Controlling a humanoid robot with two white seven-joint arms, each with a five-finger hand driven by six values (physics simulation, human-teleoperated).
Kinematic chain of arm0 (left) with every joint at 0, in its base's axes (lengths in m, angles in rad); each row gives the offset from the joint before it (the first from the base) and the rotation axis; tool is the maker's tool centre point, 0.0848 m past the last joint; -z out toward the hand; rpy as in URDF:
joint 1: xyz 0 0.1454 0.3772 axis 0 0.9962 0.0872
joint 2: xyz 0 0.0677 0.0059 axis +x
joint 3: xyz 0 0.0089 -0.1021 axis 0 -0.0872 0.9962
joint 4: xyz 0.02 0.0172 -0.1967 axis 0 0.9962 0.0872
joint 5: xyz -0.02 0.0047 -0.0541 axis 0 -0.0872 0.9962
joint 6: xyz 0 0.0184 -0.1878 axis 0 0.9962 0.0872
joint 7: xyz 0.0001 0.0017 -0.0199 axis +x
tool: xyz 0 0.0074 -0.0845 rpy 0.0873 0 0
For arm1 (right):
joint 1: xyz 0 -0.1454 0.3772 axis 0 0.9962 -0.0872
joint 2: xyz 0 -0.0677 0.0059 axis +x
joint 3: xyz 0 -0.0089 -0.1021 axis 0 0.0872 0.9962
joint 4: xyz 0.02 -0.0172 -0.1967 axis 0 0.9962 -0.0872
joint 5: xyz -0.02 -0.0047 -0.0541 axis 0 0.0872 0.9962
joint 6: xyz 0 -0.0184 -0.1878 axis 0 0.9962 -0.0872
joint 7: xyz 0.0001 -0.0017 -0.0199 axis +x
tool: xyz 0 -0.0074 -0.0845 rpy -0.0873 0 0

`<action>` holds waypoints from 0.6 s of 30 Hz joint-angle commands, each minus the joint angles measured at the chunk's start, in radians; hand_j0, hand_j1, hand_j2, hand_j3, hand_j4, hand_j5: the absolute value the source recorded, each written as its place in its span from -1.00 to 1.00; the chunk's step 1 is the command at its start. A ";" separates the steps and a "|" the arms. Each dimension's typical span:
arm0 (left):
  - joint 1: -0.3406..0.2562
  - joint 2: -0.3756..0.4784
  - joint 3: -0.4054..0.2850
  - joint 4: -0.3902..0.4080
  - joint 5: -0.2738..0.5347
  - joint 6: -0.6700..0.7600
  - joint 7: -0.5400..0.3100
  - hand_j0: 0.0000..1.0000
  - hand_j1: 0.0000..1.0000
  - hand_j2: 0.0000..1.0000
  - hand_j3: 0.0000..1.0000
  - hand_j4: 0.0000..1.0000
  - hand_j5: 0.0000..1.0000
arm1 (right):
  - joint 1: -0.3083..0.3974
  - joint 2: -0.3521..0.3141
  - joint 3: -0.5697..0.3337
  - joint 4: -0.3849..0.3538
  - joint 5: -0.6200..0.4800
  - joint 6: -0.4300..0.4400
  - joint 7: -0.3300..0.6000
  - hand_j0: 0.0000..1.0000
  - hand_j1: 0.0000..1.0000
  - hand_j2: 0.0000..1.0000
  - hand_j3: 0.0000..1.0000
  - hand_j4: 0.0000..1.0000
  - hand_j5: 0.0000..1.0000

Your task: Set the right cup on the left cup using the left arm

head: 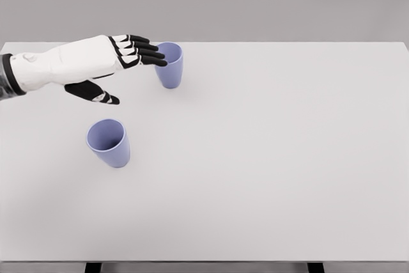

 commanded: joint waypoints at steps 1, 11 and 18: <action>-0.002 -0.001 -0.007 0.013 0.031 0.002 0.001 1.00 1.00 1.00 1.00 1.00 1.00 | 0.003 0.000 0.002 0.000 0.000 0.001 0.000 1.00 1.00 1.00 1.00 1.00 1.00; -0.088 -0.122 -0.072 0.315 -0.068 0.002 0.001 1.00 1.00 1.00 1.00 1.00 1.00 | 0.017 0.000 -0.004 -0.001 0.003 0.001 0.000 1.00 1.00 1.00 1.00 1.00 1.00; -0.215 -0.139 -0.298 0.360 0.117 0.002 -0.143 1.00 1.00 1.00 1.00 1.00 1.00 | 0.017 0.000 -0.006 -0.001 0.003 0.001 0.000 1.00 1.00 1.00 1.00 1.00 1.00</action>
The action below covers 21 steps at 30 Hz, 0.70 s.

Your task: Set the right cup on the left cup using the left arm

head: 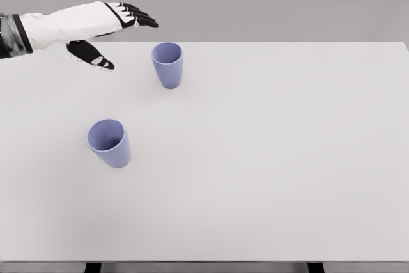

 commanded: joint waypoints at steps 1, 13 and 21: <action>-0.011 -0.001 -0.177 0.013 0.141 0.000 -0.107 1.00 1.00 1.00 1.00 1.00 1.00 | 0.000 0.000 0.000 0.000 0.000 0.000 0.000 1.00 1.00 1.00 1.00 1.00 1.00; -0.117 -0.142 -0.192 0.283 0.173 0.000 -0.127 1.00 1.00 1.00 1.00 1.00 1.00 | 0.000 0.000 0.000 0.000 0.000 0.000 0.000 1.00 1.00 1.00 1.00 1.00 1.00; -0.133 -0.343 -0.192 0.498 0.120 0.000 -0.125 1.00 1.00 1.00 1.00 1.00 1.00 | 0.000 0.000 0.000 0.000 0.000 0.000 0.000 1.00 1.00 1.00 1.00 1.00 1.00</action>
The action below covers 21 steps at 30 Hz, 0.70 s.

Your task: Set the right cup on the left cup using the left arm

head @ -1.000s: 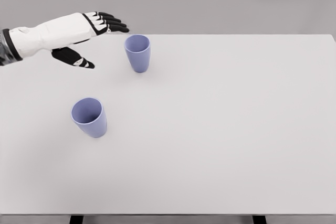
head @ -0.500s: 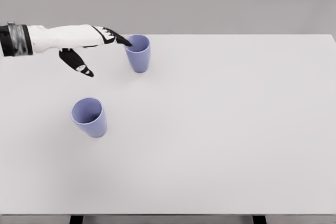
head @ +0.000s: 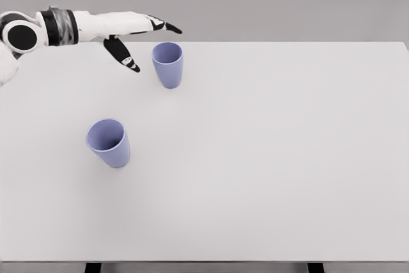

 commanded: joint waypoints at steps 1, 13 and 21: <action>0.000 -0.069 0.001 0.089 -0.030 0.002 0.000 1.00 1.00 1.00 1.00 1.00 1.00 | 0.000 0.000 0.000 0.000 0.000 0.000 0.000 1.00 1.00 1.00 1.00 1.00 1.00; -0.005 -0.172 0.011 0.232 -0.112 0.002 0.002 1.00 1.00 1.00 1.00 1.00 1.00 | 0.000 0.000 0.000 0.000 0.000 0.000 0.000 1.00 1.00 1.00 1.00 1.00 1.00; -0.006 -0.229 0.014 0.302 -0.149 0.002 0.002 1.00 1.00 1.00 1.00 1.00 1.00 | 0.000 0.000 0.000 0.000 0.000 0.000 0.000 1.00 1.00 1.00 1.00 1.00 1.00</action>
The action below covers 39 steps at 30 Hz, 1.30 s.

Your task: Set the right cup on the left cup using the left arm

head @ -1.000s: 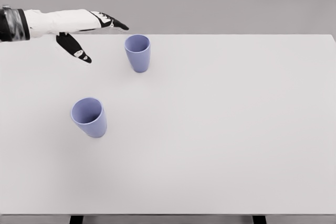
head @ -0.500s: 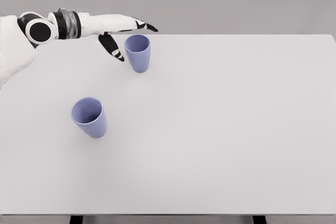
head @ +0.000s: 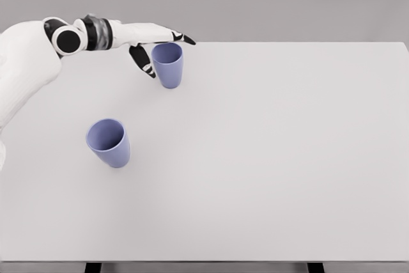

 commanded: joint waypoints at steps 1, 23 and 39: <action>-0.002 -0.013 0.005 0.027 -0.002 0.002 0.001 1.00 1.00 1.00 1.00 1.00 1.00 | 0.000 0.000 0.000 0.000 0.000 0.000 0.000 1.00 1.00 1.00 1.00 1.00 1.00; 0.009 -0.027 0.006 0.052 -0.030 0.002 0.005 0.42 0.42 0.42 0.42 0.42 0.42 | 0.000 0.000 0.000 0.000 0.000 0.000 0.000 1.00 1.00 1.00 1.00 1.00 1.00; 0.014 0.168 0.048 -0.264 0.045 0.002 0.005 0.32 0.32 0.32 0.32 0.32 0.32 | 0.000 0.000 0.000 0.000 0.000 0.000 0.000 1.00 1.00 1.00 1.00 1.00 1.00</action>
